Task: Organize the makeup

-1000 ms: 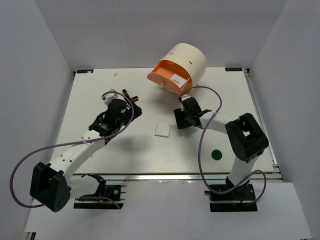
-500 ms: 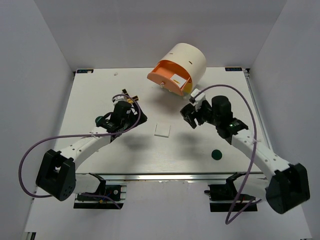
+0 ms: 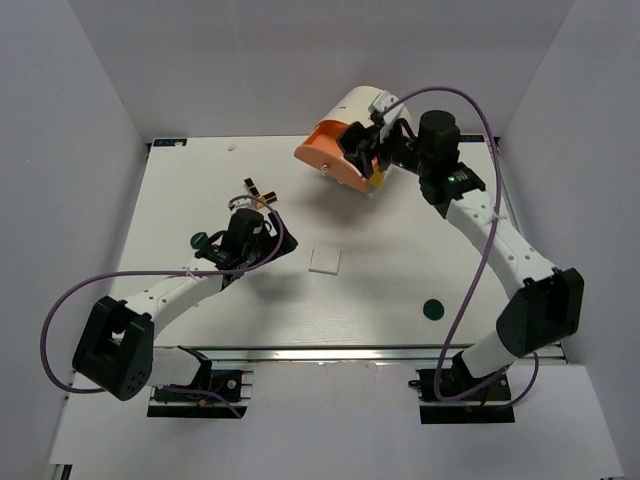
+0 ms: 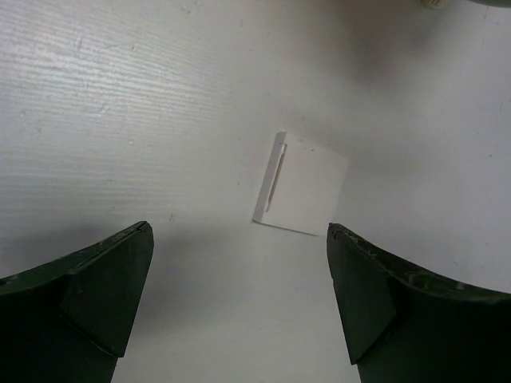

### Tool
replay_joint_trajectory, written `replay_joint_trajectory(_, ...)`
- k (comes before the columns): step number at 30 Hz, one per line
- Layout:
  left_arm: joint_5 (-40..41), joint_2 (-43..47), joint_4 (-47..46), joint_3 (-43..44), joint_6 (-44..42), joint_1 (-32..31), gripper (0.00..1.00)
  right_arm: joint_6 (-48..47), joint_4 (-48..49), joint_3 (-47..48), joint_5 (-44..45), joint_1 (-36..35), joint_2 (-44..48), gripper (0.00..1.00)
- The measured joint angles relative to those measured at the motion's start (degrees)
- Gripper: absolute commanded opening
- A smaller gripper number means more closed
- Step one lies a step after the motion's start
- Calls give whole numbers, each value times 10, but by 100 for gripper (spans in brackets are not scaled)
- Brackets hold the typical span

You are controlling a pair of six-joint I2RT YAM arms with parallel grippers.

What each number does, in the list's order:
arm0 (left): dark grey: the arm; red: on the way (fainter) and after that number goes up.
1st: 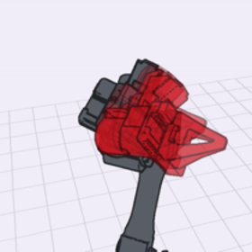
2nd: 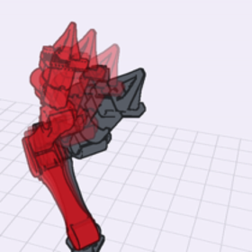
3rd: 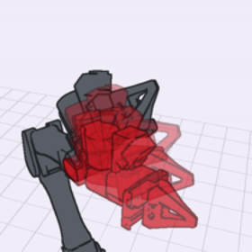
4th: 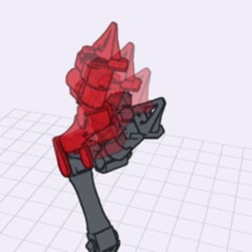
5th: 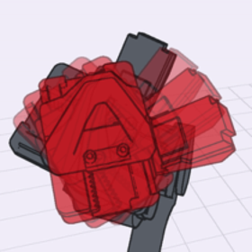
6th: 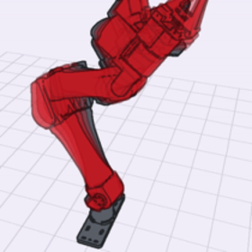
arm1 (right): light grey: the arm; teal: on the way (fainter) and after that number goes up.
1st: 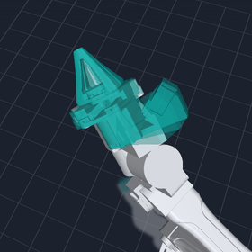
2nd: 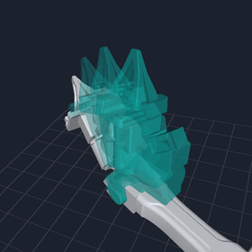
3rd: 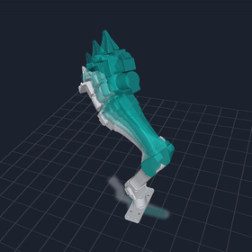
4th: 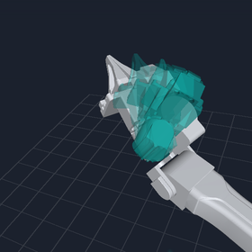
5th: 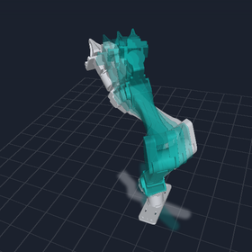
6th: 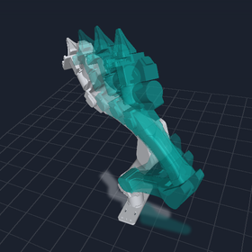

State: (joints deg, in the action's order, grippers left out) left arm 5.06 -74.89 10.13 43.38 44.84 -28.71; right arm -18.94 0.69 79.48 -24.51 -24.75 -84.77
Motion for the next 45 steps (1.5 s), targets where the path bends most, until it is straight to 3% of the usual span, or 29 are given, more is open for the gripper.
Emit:
replay_joint_trajectory(5, -2, 9, -7, -34, 5, 0, 98, 32, 9, 93, -2, 4, -81, 15)
replay_joint_trajectory(11, -2, 18, -8, -36, 7, 0, 98, 52, 13, 150, -3, 4, -159, 23)
replay_joint_trajectory(14, -4, 19, -11, -36, 7, 0, 98, 54, 11, 172, -3, 4, -196, 34)
replay_joint_trajectory(18, -6, 19, -11, -36, 7, 0, 98, 52, 3, 205, 1, 4, -240, 64)
replay_joint_trajectory(20, -8, 19, -11, -36, 7, 0, 98, 50, -2, 221, 2, 4, -256, 74)
replay_joint_trajectory(25, -12, 16, -11, -31, 6, 0, 98, 49, -10, 248, 5, 4, -272, 88)
replay_joint_trajectory(33, -29, -20, -11, -1, -1, -1, 98, 45, -9, 277, 6, 4, -276, 89)
replay_joint_trajectory(38, -29, -71, 5, 41, -16, -17, 98, 66, -9, 278, 1, 11, -273, 76)
replay_joint_trajectory(41, -22, -117, 24, 80, -29, -39, 98, 99, -4, 249, -16, 31, -248, 69)
replay_joint_trajectory(45, 2, -175, 56, 127, -40, -71, 98, 137, 9, 149, -40, 80, -160, 72)
